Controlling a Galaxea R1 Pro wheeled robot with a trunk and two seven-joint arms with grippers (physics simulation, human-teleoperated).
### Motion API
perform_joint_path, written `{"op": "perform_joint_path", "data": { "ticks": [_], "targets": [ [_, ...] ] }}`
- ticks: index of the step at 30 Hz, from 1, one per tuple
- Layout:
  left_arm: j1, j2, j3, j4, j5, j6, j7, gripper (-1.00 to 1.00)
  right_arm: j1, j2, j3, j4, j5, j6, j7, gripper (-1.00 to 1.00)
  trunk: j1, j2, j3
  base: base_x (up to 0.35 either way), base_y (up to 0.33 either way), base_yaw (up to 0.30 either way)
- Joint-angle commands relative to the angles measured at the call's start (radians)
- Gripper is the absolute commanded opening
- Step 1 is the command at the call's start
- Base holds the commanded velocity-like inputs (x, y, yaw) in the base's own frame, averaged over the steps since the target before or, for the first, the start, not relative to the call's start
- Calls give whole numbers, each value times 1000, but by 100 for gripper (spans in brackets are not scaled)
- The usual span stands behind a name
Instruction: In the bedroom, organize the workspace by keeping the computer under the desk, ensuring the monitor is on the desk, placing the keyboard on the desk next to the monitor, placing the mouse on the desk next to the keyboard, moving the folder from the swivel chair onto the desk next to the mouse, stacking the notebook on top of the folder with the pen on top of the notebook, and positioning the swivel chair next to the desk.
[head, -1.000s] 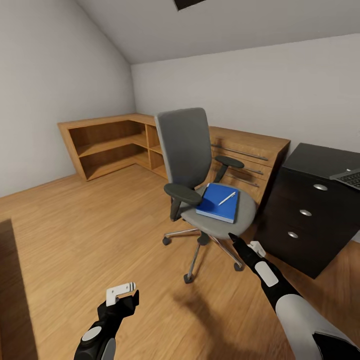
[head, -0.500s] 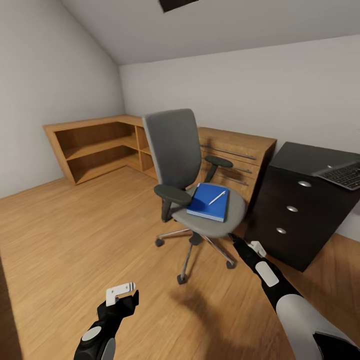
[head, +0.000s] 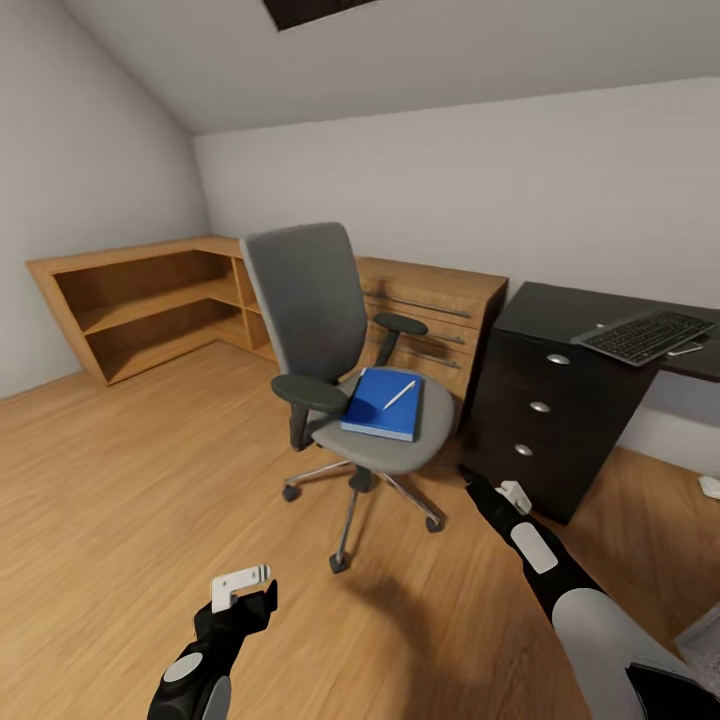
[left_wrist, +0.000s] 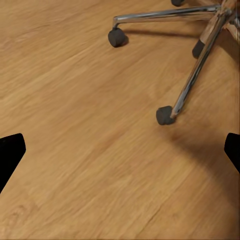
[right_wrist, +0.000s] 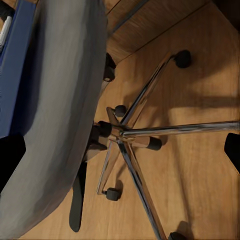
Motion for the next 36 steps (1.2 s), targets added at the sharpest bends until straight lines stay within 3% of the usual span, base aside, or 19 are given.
{"op": "perform_joint_path", "data": {
  "ticks": [1,17,36],
  "targets": [
    [-1,0,-1,-2,11,3,9,100,-1,1,-6,0,-7,8,5,100,0,0,0,0,0,-185],
    [0,2,2,-2,11,3,9,100,-1,3,-4,2,-7,5,23,100,0,0,17,5,0,-78],
    [-1,3,6,-2,12,2,6,100,-1,7,-3,4,-9,7,35,100,0,0,17,210,0,16]
  ]
}}
